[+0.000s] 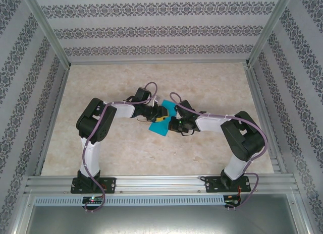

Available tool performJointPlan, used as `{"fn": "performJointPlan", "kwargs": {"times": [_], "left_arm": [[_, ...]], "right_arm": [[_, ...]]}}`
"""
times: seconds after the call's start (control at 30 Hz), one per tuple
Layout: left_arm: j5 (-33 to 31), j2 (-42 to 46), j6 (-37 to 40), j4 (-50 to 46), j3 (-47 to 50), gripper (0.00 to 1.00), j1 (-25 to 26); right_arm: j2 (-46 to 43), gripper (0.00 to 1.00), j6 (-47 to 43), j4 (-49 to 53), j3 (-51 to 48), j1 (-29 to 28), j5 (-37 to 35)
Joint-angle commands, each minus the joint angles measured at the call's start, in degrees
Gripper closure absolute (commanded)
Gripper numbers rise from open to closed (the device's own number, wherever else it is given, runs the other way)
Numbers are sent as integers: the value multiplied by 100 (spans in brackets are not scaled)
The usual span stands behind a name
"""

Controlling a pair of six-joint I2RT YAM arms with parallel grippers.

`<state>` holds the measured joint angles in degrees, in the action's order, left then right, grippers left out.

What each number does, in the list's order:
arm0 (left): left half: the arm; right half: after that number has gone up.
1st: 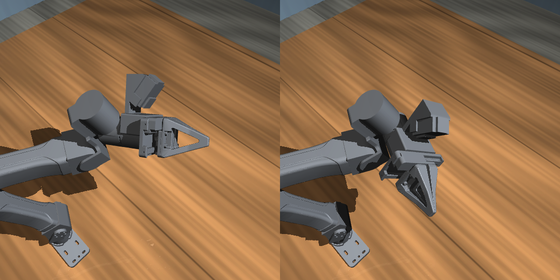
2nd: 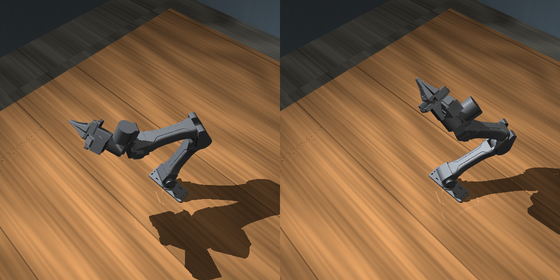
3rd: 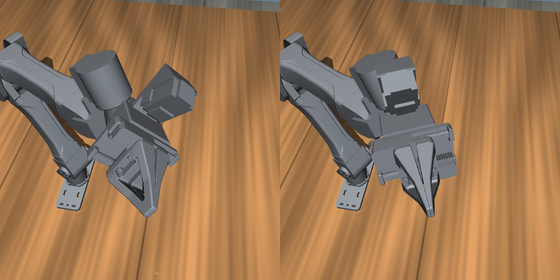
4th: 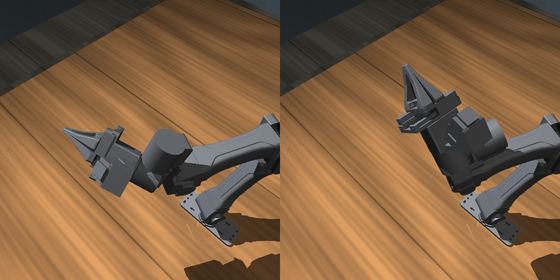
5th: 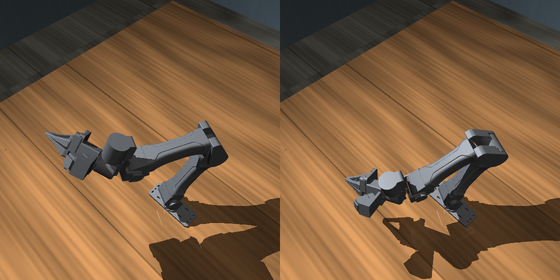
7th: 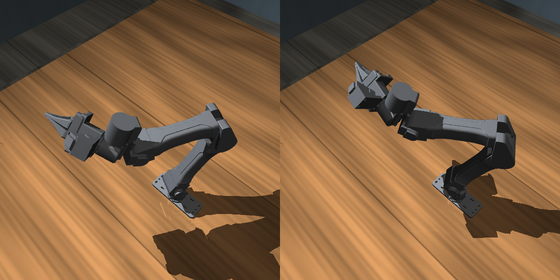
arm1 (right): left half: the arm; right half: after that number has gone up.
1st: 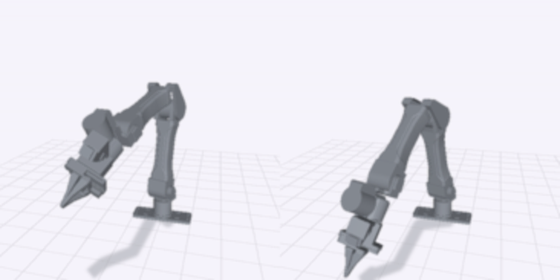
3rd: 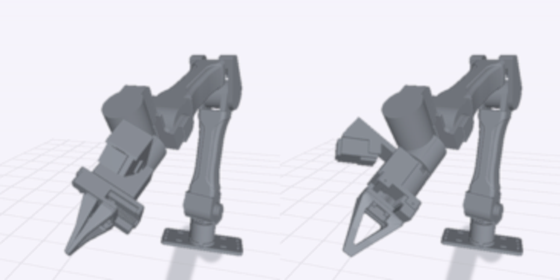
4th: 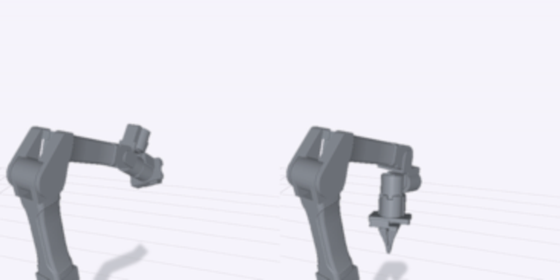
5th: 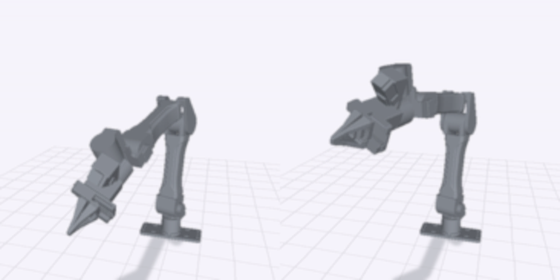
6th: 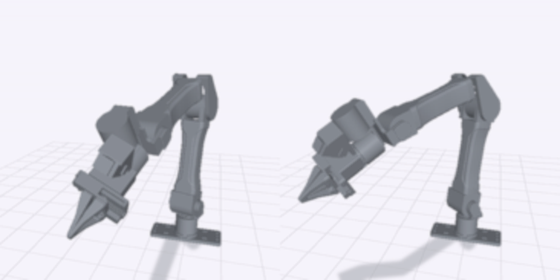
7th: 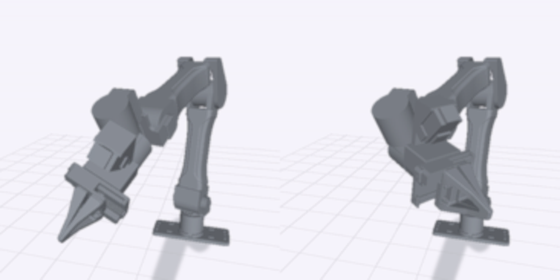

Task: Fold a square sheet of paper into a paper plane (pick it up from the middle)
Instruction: Fold the triangle a second time at the center of the table.

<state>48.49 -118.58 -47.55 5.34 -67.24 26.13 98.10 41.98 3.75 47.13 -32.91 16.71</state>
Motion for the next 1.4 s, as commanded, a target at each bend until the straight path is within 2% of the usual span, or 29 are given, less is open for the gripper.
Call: {"fn": "performJointPlan", "kwargs": {"times": [0.0,0.23,0.33,0.5,0.7,1.37], "left_arm": [[-21,-207,313,-376,-75,59,-54],[-24,-278,401,-451,-46,59,-51],[-18,-279,372,-393,0,59,-55],[2,-292,281,-253,75,59,-55],[7,-288,211,-166,122,59,-55],[256,-45,-105,182,-6,58,-64]], "right_arm": [[-232,100,-49,554,-94,-62,-191],[-858,95,71,458,-135,106,-45],[-1000,95,312,-2,-200,190,285],[-632,95,756,-845,-131,171,833],[-117,98,769,-1051,12,170,937],[507,99,-314,196,244,170,246]]}}
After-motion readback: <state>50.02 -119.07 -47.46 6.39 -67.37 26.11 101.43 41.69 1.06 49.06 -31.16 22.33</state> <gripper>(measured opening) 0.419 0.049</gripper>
